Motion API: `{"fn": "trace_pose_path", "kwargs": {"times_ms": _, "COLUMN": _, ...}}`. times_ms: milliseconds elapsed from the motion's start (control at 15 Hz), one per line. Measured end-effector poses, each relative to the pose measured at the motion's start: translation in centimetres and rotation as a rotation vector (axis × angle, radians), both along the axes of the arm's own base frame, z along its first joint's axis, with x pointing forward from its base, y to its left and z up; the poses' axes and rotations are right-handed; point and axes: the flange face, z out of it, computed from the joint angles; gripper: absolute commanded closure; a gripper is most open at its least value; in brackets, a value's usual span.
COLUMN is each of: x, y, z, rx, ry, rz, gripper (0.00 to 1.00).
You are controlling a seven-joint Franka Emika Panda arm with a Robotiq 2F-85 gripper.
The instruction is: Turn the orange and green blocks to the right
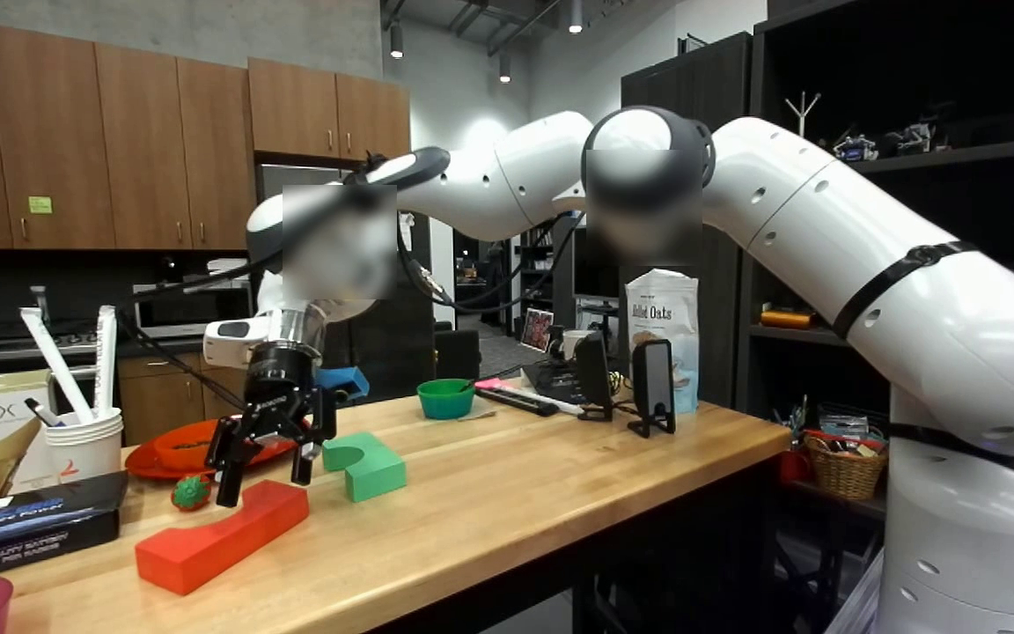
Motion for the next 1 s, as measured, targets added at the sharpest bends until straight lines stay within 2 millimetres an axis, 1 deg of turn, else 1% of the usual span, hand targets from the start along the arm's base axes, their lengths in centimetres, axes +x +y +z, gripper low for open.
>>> {"fn": "trace_pose_path", "kwargs": {"times_ms": 200, "x": 1.1, "y": -1.2, "z": -2.2, "rx": -0.031, "ry": -0.033, "rz": 0.033, "gripper": 0.0}}
{"fn": "trace_pose_path", "kwargs": {"times_ms": 267, "x": 1.5, "y": -1.4, "z": -2.2, "rx": -0.028, "ry": -0.043, "rz": 0.042, "gripper": 0.0}}
{"fn": "trace_pose_path", "kwargs": {"times_ms": 667, "x": 3.9, "y": -2.6, "z": -0.9, "rx": -0.115, "ry": -0.2, "rz": 0.064, "gripper": 0.0}}
{"fn": "trace_pose_path", "kwargs": {"times_ms": 1000, "x": 5.4, "y": -3.3, "z": -0.3, "rx": -0.165, "ry": -0.293, "rz": 0.06, "gripper": 0.0}}
